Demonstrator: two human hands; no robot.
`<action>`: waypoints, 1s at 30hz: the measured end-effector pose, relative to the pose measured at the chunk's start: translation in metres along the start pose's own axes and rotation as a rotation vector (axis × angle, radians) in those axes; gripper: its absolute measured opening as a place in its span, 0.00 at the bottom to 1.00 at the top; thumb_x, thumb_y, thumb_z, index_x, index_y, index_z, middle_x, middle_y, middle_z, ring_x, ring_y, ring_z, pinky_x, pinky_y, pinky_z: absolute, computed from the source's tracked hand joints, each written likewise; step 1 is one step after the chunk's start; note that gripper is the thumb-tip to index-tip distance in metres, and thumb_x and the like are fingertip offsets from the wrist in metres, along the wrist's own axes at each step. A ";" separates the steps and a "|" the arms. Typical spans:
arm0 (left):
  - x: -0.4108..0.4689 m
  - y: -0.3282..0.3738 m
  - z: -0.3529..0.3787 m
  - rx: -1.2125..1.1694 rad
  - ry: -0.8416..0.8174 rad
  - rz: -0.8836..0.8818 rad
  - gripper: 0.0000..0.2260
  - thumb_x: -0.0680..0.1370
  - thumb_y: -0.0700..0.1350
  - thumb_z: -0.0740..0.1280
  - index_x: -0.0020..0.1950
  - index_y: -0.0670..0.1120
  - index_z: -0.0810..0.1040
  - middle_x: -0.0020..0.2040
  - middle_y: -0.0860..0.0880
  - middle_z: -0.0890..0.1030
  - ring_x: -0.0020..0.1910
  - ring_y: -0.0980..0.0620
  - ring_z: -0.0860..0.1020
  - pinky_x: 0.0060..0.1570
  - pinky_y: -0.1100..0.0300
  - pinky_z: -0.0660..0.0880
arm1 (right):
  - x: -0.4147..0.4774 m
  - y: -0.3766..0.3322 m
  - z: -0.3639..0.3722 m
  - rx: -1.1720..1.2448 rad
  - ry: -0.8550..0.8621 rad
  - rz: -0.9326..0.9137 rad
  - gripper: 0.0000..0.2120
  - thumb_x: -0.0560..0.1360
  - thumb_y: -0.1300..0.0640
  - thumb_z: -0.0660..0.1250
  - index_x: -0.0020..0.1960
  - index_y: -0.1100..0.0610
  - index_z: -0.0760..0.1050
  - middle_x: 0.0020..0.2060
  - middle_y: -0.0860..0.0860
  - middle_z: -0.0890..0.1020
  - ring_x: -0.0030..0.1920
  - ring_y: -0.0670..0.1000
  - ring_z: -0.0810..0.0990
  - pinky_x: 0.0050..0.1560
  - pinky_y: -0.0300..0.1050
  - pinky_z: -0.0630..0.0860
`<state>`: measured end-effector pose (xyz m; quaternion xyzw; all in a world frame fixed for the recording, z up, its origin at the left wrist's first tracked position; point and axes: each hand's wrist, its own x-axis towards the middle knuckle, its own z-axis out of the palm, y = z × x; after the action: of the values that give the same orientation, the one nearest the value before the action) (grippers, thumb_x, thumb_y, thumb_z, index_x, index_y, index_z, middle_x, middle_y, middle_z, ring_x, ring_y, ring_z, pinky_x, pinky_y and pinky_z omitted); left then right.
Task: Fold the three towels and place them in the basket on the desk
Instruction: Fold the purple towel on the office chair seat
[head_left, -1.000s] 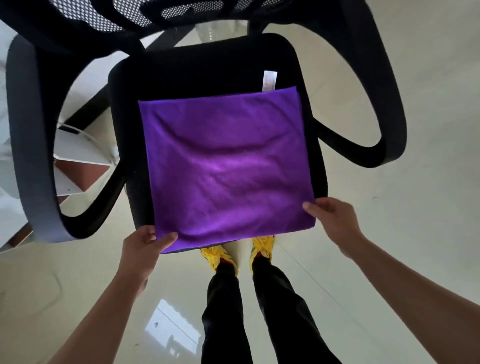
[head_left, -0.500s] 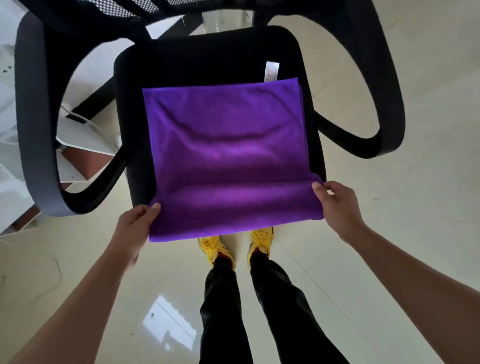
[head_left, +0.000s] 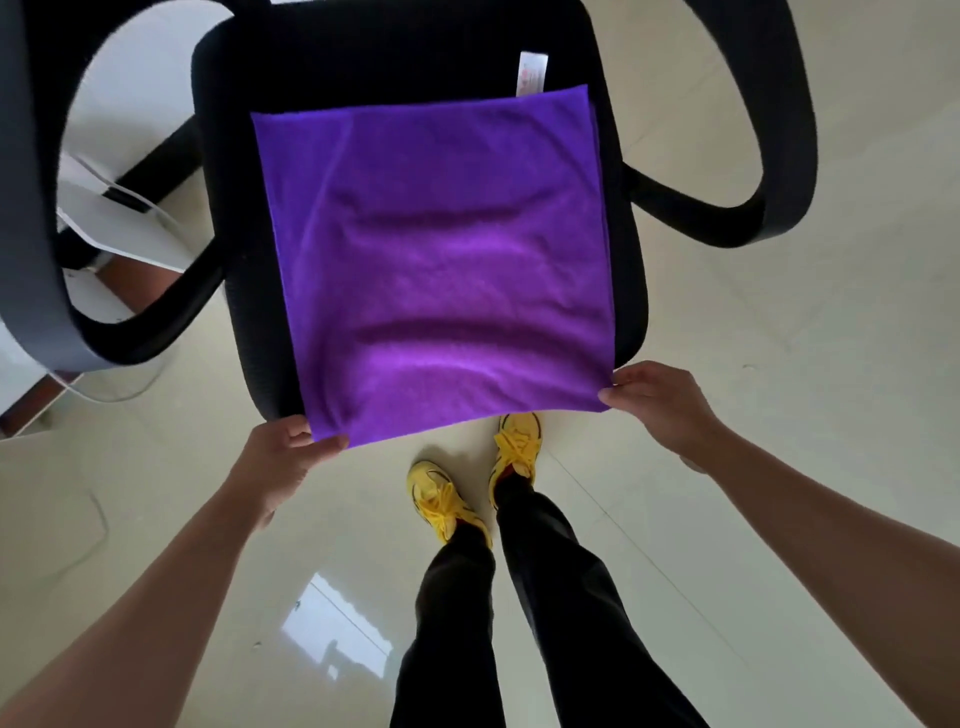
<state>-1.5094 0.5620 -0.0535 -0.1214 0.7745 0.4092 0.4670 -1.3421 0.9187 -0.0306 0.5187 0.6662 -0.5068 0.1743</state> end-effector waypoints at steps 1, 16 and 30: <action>0.000 -0.002 -0.001 0.001 0.036 0.005 0.05 0.71 0.40 0.75 0.37 0.46 0.80 0.31 0.56 0.80 0.35 0.55 0.76 0.36 0.65 0.68 | -0.001 0.001 0.004 -0.007 0.018 0.019 0.07 0.69 0.59 0.75 0.46 0.55 0.81 0.36 0.47 0.82 0.33 0.42 0.77 0.33 0.34 0.70; 0.007 -0.025 0.008 -0.376 -0.003 -0.216 0.06 0.73 0.41 0.73 0.44 0.45 0.76 0.48 0.48 0.82 0.53 0.48 0.80 0.53 0.50 0.76 | 0.008 0.020 0.016 0.499 -0.052 0.365 0.18 0.70 0.51 0.75 0.58 0.51 0.76 0.49 0.49 0.81 0.53 0.49 0.80 0.51 0.51 0.76; -0.047 -0.023 0.015 -0.833 0.107 -0.311 0.05 0.75 0.35 0.68 0.42 0.41 0.74 0.37 0.43 0.79 0.29 0.52 0.76 0.27 0.65 0.73 | -0.050 0.031 0.020 0.874 -0.010 0.460 0.04 0.74 0.61 0.71 0.46 0.57 0.76 0.34 0.52 0.83 0.34 0.49 0.82 0.34 0.40 0.79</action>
<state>-1.4622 0.5491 -0.0305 -0.4351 0.5392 0.6042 0.3936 -1.3008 0.8741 -0.0167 0.6744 0.2585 -0.6897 0.0508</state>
